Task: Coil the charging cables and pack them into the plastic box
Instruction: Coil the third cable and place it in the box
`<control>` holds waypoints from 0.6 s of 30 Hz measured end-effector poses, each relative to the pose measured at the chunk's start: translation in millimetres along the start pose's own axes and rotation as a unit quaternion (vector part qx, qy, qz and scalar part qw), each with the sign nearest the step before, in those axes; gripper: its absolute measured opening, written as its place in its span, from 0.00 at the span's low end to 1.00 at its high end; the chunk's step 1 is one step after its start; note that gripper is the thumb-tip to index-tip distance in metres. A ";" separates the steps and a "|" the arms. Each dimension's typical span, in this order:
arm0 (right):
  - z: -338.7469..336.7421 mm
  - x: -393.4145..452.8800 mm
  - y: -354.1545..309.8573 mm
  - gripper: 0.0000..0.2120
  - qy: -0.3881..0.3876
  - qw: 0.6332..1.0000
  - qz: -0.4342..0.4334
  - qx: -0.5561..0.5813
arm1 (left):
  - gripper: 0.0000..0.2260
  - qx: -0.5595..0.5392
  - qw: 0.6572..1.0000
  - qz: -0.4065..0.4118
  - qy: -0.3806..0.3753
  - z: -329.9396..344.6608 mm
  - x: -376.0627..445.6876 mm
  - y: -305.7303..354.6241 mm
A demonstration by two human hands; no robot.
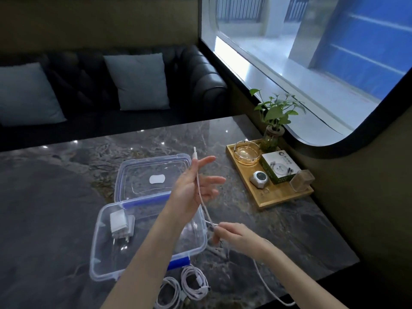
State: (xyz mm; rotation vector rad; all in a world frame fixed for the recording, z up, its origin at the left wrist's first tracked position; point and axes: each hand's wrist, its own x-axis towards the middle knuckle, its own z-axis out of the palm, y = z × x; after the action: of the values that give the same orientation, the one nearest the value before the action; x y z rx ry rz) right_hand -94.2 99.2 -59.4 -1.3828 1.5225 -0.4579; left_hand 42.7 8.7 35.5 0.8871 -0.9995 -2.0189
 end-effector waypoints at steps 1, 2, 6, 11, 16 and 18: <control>0.6 1.6 -1.0 0.17 0.023 0.999 0.004 -0.033 | 0.18 0.027 1.000 0.007 0.000 0.9 -4.3 -0.4; -0.2 3.8 -3.6 0.17 0.051 0.997 0.002 -0.061 | 0.19 0.053 0.998 0.014 -0.001 2.4 -8.2 -1.3; -17.5 16.0 -25.0 0.25 0.124 0.984 0.015 -0.129 | 0.19 0.089 0.996 0.019 -0.028 15.7 -29.4 -8.0; -46.0 30.4 -48.0 0.21 0.122 0.992 0.017 -0.030 | 0.20 0.128 0.990 0.056 -0.021 16.1 -40.2 -33.6; -46.5 18.8 -80.2 0.13 0.175 0.981 -0.063 0.060 | 0.19 0.160 0.976 0.097 0.111 7.0 -29.8 -69.1; -37.2 13.6 -84.2 0.12 0.185 0.978 -0.083 0.053 | 0.17 0.162 0.968 0.114 0.157 5.4 -26.3 -75.8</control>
State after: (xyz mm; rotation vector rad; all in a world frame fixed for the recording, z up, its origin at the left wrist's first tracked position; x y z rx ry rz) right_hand -78.9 51.3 18.9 -1.4006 1.6532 -0.9296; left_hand 30.4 66.4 -19.1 1.1640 -1.2033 -1.4901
